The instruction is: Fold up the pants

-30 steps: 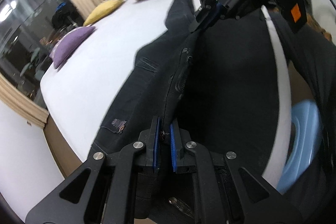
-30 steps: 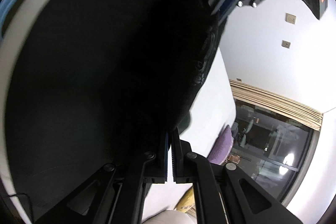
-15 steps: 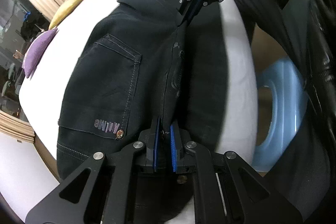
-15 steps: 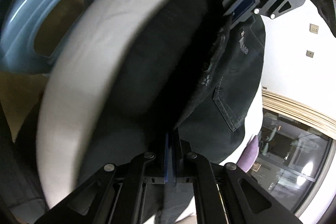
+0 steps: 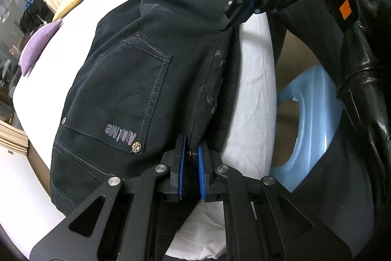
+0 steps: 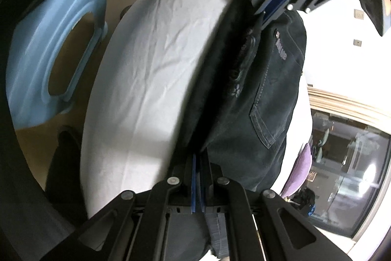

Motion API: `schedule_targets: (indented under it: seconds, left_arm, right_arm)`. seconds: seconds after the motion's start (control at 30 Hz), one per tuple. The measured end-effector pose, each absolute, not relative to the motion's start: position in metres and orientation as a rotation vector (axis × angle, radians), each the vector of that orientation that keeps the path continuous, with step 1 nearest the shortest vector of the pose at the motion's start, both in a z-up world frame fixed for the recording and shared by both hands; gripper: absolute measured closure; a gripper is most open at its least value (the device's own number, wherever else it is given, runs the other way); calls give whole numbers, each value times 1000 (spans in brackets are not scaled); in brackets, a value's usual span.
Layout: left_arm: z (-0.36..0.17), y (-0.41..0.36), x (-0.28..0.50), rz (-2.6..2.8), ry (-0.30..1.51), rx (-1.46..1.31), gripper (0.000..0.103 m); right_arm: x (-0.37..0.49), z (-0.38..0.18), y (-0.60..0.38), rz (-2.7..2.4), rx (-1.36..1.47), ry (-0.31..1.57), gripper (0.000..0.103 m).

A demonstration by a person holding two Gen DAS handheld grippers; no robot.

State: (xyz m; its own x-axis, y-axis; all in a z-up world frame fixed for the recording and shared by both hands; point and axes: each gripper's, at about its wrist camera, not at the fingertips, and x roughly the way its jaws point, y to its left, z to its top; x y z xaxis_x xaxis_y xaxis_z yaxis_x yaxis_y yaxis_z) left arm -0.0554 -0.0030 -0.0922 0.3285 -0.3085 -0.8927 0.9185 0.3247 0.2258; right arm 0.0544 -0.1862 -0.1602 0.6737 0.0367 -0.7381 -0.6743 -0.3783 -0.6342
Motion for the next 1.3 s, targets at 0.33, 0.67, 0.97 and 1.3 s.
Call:
schedule_targets:
  seconds: [0.33, 0.67, 0.97, 1.3]
  left_arm:
    - [-92, 6, -50, -888, 917, 846, 87]
    - [-34, 40, -16, -790, 982, 444, 82]
    - [-101, -4, 44, -608, 1107, 178, 83]
    - [-104, -1, 56, -568, 1142, 24, 83]
  right_arm:
    - [30, -184, -180, 761, -1723, 605, 96]
    - [1, -186, -177, 711, -1639, 646, 96]
    - [8, -171, -184, 622, -1419, 672, 64]
    - [131, -64, -364, 339, -99, 874, 37]
